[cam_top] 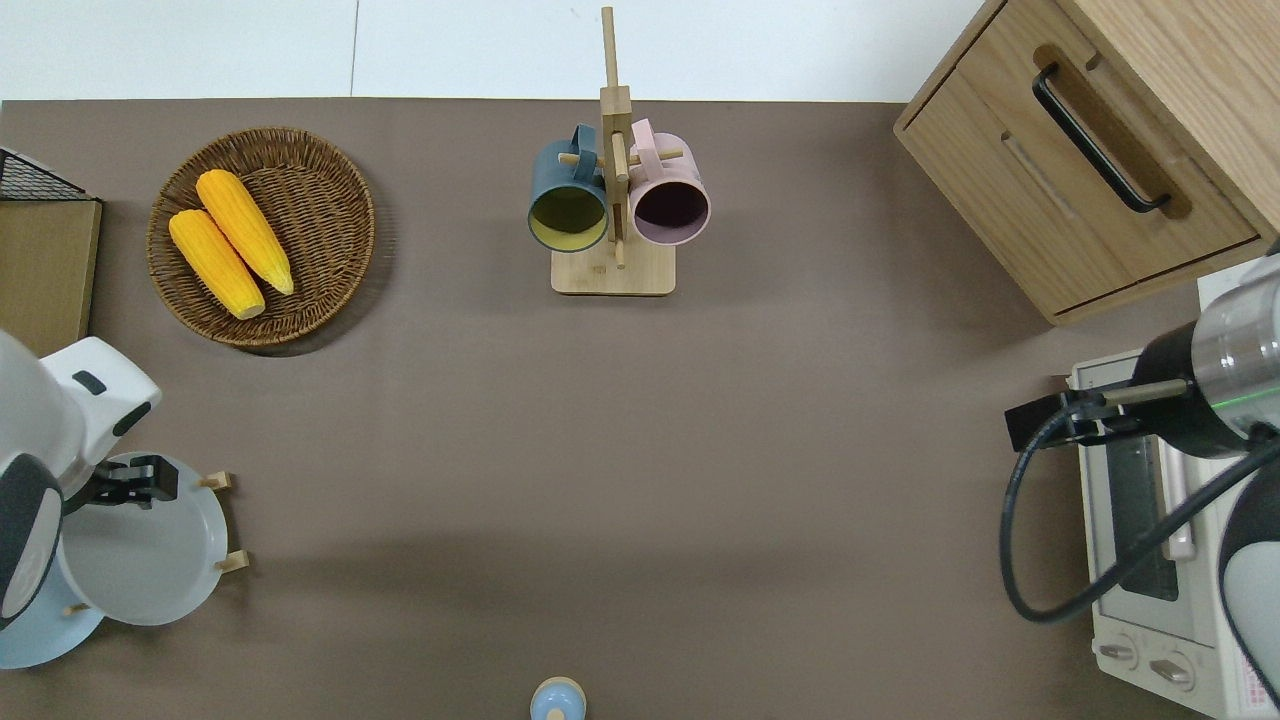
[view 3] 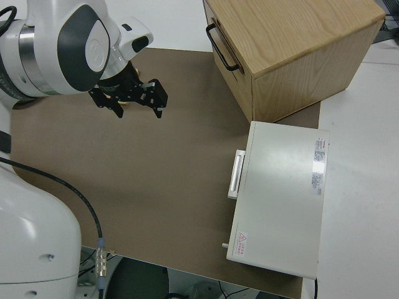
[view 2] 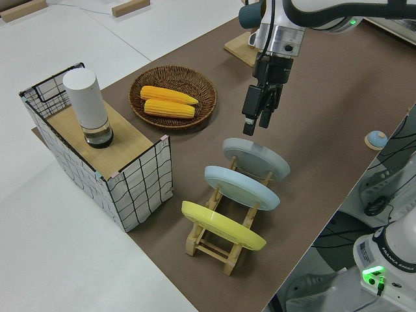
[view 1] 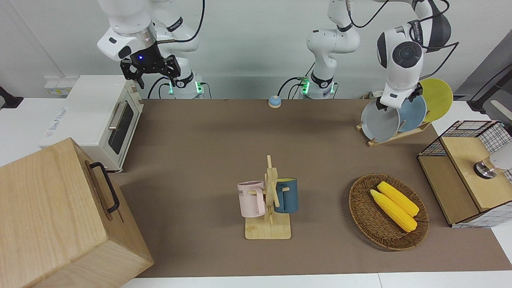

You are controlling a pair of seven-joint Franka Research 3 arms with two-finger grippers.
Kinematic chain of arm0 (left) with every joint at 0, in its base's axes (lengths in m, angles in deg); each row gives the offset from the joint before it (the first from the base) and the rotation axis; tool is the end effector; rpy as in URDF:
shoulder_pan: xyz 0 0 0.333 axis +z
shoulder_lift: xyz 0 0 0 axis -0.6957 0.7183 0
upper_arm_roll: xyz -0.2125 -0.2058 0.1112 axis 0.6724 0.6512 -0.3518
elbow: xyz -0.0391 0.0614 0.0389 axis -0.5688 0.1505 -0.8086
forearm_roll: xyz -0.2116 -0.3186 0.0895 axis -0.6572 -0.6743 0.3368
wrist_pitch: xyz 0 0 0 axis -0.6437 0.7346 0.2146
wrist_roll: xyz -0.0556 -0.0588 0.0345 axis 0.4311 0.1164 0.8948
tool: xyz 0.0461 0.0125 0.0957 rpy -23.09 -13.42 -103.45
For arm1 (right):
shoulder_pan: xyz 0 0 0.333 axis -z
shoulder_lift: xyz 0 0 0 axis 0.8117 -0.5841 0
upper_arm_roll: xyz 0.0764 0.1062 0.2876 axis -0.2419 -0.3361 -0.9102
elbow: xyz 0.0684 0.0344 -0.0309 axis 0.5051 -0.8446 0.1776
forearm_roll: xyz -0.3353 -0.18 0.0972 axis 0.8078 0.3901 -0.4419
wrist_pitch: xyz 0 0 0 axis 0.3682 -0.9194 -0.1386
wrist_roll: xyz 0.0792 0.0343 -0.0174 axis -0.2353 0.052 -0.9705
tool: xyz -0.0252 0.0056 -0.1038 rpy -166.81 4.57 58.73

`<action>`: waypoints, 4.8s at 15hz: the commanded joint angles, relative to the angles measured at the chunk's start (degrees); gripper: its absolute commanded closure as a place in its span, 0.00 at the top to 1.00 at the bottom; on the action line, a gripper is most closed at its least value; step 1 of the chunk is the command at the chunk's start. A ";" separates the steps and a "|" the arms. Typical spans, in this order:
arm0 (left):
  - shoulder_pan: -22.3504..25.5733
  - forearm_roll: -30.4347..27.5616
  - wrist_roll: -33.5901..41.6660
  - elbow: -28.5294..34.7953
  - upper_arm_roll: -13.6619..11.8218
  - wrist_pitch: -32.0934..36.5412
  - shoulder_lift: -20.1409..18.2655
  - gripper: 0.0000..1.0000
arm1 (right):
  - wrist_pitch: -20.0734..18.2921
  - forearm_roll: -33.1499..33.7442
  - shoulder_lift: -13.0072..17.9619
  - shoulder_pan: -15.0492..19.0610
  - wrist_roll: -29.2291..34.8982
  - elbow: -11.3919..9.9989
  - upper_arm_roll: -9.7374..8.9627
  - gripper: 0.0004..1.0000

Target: Pick gray plate from low plate rack and place it on table with left arm

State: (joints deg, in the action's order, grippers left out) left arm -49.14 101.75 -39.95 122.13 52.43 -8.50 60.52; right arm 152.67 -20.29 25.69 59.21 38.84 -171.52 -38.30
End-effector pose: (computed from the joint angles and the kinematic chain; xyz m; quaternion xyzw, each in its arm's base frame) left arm 0.4770 0.0696 0.4772 -0.9606 -0.0423 0.1216 0.2464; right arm 0.5198 0.0741 0.6515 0.9973 0.0406 -0.0603 0.0084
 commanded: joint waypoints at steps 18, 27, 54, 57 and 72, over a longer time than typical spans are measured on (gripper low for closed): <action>-1.35 -2.23 -0.22 -0.61 -3.23 0.88 1.94 0.00 | -0.87 -0.20 0.27 0.85 -0.19 0.35 -0.38 0.99; -3.38 -10.56 -0.04 -8.26 -2.18 8.45 1.32 0.00 | -0.87 -0.20 0.27 0.85 -0.19 0.35 -0.38 0.99; -2.85 -27.12 -11.55 -10.90 8.81 0.63 15.04 1.00 | -0.87 -0.20 0.27 0.76 -0.19 0.35 -0.38 0.99; -3.38 -23.87 -15.67 -11.96 9.34 0.20 13.72 0.99 | -0.87 -0.20 0.27 0.85 -0.19 0.35 -0.38 0.99; -1.80 -31.93 2.58 -20.73 6.01 -2.18 6.77 1.00 | -0.87 -0.20 0.27 0.85 -0.19 0.35 -0.38 0.99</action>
State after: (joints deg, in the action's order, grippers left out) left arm -51.61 73.32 -43.89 104.98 60.00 -12.27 67.86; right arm 152.67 -20.29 25.69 59.21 38.84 -171.52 -38.30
